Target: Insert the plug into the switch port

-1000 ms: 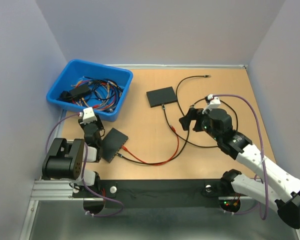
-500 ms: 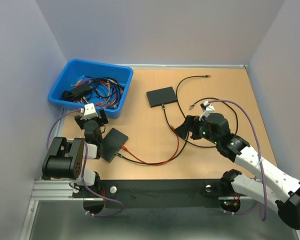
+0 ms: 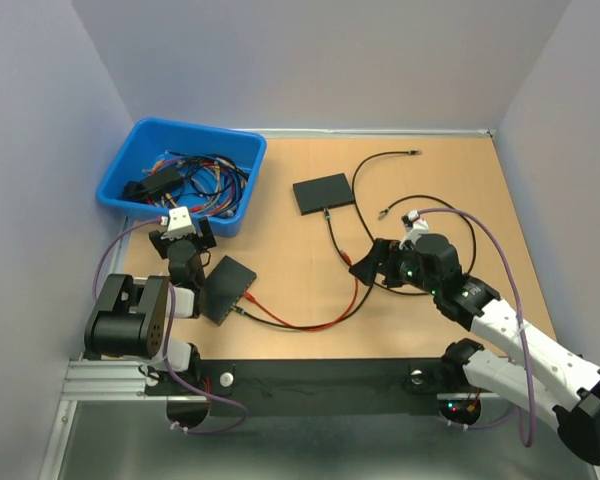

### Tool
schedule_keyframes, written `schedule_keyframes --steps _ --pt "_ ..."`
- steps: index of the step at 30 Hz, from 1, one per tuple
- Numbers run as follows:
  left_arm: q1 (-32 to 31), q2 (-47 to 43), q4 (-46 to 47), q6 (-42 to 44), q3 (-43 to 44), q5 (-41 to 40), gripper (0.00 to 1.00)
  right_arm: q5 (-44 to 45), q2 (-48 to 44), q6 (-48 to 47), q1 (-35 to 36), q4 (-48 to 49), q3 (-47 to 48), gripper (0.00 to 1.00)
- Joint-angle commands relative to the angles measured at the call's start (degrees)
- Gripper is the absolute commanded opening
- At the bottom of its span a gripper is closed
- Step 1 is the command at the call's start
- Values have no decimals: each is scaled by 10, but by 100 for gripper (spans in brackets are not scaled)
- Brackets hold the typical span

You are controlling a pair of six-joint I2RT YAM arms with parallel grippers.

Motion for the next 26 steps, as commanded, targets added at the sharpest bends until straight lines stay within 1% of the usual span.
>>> schedule_keyframes --steps 1,26 --pt "-4 -4 160 9 18 2 99 -2 -14 8 2 13 -9 100" --pt "-3 -4 160 8 18 2 99 2 -1 9 1 27 -13 100"
